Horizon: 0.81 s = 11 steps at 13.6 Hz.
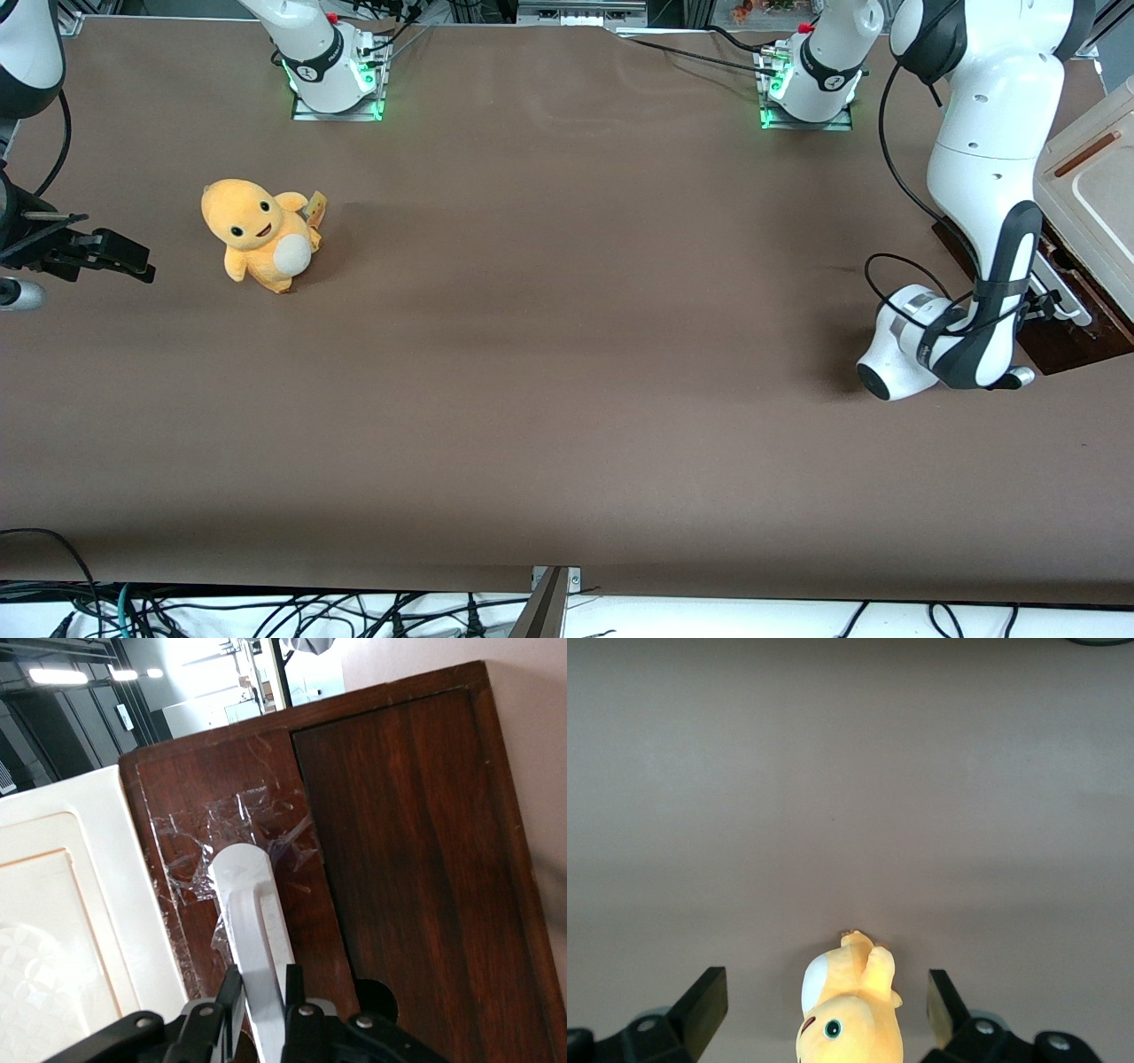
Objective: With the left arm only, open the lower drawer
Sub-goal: 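Pull the gripped handle outward with the left gripper, sliding the drawer open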
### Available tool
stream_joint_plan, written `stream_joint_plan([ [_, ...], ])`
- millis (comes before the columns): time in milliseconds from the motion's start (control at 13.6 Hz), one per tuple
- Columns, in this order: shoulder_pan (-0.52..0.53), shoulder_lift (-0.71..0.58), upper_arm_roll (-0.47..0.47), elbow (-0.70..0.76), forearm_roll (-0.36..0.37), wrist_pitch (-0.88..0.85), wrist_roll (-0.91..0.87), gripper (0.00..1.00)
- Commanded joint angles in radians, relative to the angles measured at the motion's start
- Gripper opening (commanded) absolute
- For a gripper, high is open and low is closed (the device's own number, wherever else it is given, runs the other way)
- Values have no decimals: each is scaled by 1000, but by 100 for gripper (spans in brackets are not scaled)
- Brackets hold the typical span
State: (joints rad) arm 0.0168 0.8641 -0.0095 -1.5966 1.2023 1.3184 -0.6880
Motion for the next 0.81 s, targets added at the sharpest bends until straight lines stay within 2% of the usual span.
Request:
stream_joint_plan([
  [0,-18,21,-6,37,22,-8,41,15],
  [734,-63,33,-12,67,-6,-11,53,15],
])
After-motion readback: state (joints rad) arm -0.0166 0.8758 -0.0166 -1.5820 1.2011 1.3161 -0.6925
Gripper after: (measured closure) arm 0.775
